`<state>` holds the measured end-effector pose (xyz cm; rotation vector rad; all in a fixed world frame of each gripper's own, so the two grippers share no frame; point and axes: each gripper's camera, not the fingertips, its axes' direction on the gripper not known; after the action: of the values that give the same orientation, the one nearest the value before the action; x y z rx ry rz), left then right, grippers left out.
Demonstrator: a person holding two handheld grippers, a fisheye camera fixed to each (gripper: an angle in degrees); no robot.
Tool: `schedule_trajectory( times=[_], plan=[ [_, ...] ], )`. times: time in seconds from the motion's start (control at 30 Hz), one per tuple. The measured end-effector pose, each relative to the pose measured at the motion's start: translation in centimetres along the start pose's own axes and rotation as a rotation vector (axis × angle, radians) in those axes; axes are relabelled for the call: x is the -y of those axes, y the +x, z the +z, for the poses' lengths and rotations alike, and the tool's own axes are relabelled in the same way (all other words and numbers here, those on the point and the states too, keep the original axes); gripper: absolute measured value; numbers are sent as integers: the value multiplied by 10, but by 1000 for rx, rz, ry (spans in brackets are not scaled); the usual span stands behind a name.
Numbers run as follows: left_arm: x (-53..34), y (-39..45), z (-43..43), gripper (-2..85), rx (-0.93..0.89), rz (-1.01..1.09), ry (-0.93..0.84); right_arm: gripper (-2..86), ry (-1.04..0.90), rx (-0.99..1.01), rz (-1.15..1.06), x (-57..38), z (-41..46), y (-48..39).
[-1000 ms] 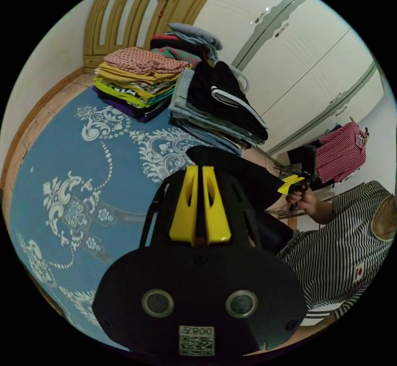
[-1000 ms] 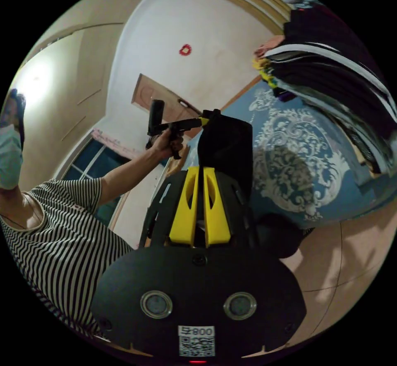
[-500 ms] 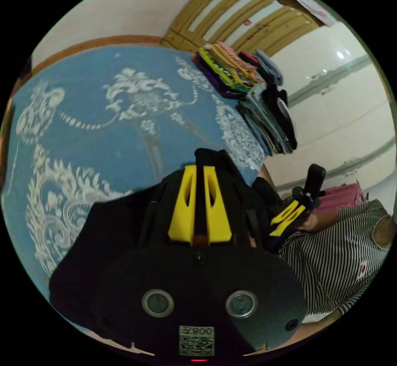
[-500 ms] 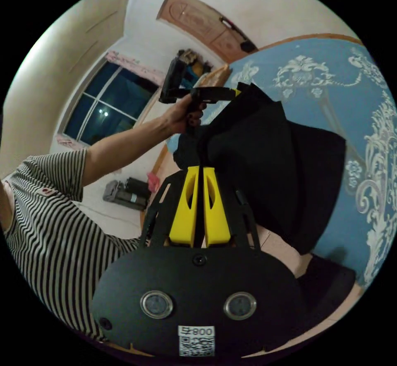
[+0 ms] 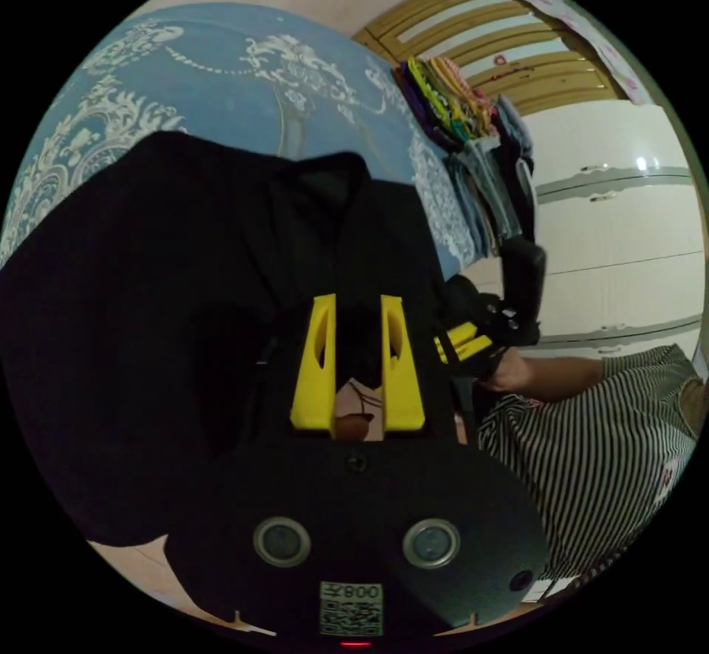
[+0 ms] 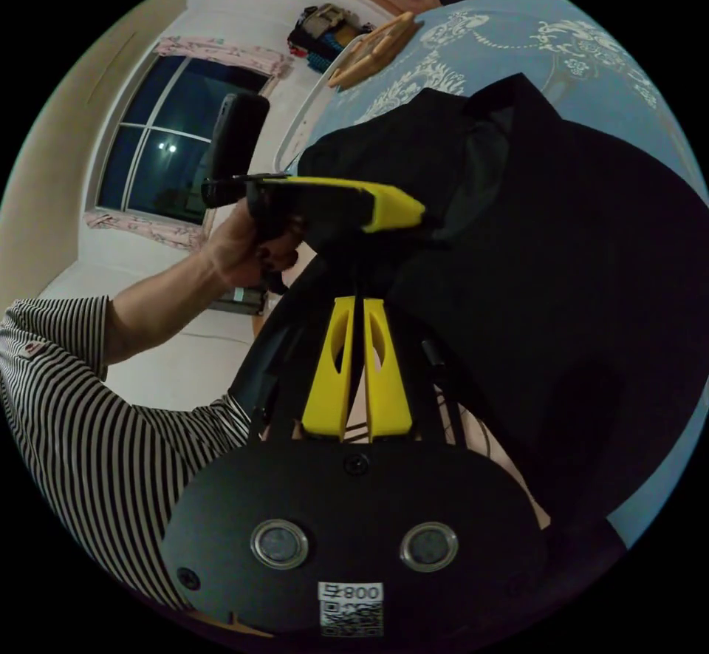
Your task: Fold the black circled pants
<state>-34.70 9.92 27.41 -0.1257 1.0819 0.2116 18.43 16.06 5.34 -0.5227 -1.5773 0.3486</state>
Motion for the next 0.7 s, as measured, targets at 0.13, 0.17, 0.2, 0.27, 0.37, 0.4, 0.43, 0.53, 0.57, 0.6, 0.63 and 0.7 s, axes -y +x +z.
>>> schedule_trajectory(
  times=[0.13, 0.17, 0.2, 0.27, 0.37, 0.4, 0.43, 0.53, 0.57, 0.6, 0.63, 0.7],
  plan=[
    [-24, -15, -15, 32, 73, -28, -27, 13, -15, -18, -31, 36, 16, -14],
    [-33, -21, -24, 22, 69, -25, -31, 12, -2, -23, -37, 45, 16, -17],
    [-43, -26, -34, 16, 70, -24, -25, 11, 8, -25, -40, 49, 16, -18],
    [-60, -34, -53, 10, 65, -32, 8, 6, 57, -30, -35, 66, 12, -21],
    [-93, -48, -82, 6, 32, -57, 63, 4, 145, -39, 0, 89, 5, -20],
    [-106, -55, -91, 5, 34, -69, 72, 3, 166, -44, 7, 95, 4, -19],
    [-112, -58, -95, 5, 32, -75, 76, 3, 201, -50, 28, 106, 3, -17],
    [-140, -73, -112, 5, 24, -115, 63, 4, 254, -41, 53, 141, 6, -14],
    [-150, -78, -118, 5, 23, -133, 62, 5, 259, -66, 45, 158, 10, -16],
    [-159, -83, -124, 5, 10, -147, 70, 6, 255, -89, 39, 167, 12, -18],
    [-164, -86, -127, 6, 0, -157, 70, 8, 238, -144, 37, 186, 19, -20],
    [-178, -97, -136, 9, -42, -191, 36, 12, 201, -208, 14, 217, 32, -26]
  ],
)
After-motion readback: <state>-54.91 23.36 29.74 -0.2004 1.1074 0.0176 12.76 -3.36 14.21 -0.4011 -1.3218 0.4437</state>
